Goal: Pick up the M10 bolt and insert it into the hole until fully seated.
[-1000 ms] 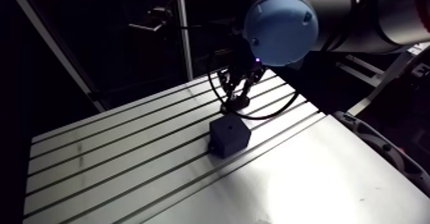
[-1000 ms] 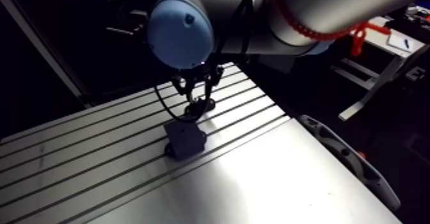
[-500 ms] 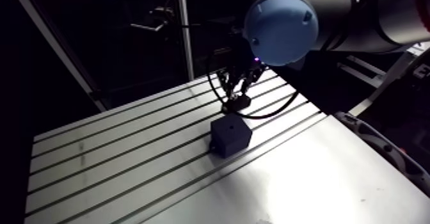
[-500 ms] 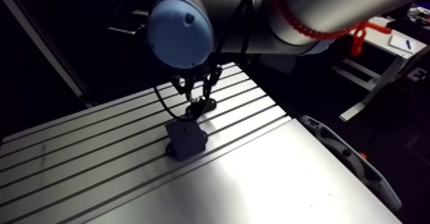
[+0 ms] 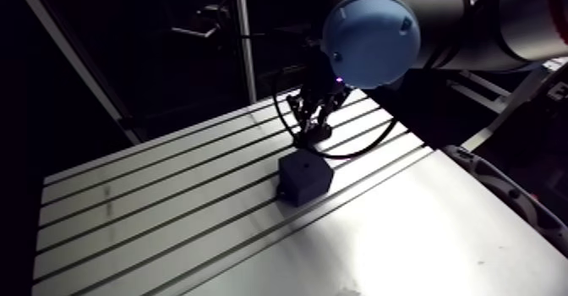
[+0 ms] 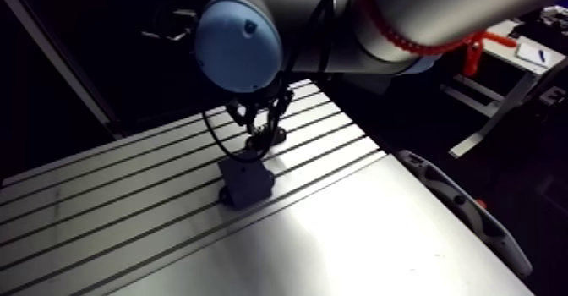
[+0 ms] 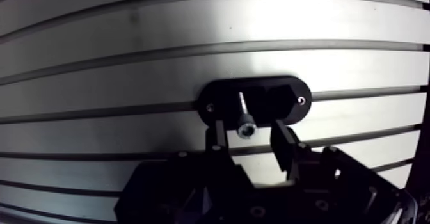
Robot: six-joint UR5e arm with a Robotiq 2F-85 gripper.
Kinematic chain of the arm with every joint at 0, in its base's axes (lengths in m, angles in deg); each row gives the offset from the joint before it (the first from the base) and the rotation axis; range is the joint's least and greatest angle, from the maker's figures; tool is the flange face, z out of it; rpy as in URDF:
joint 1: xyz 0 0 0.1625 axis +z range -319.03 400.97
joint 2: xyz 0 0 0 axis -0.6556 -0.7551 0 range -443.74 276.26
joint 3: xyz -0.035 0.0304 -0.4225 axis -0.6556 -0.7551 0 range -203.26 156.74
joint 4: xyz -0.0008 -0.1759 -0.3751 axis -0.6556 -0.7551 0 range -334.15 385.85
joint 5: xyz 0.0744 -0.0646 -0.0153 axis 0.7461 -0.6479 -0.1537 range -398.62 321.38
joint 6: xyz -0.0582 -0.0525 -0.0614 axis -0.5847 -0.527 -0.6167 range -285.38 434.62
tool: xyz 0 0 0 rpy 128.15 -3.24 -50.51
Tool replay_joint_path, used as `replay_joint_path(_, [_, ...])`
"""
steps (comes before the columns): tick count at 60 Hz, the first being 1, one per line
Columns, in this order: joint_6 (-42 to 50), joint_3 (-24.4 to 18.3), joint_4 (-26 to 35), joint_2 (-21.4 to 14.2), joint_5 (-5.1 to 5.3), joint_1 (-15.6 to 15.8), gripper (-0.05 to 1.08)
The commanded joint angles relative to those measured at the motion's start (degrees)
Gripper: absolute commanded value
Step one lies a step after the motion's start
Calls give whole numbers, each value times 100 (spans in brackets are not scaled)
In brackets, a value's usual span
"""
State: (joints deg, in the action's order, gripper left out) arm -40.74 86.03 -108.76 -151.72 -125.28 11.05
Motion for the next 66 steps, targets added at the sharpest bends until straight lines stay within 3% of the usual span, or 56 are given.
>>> replay_joint_path(1, [0, 1, -9, 52, -4, 10, 54])
replay_joint_path(37, [0, -26, -18, 44, -4, 36, 58])
replay_joint_path(66, [0, -42, -18, 51, -4, 38, 69])
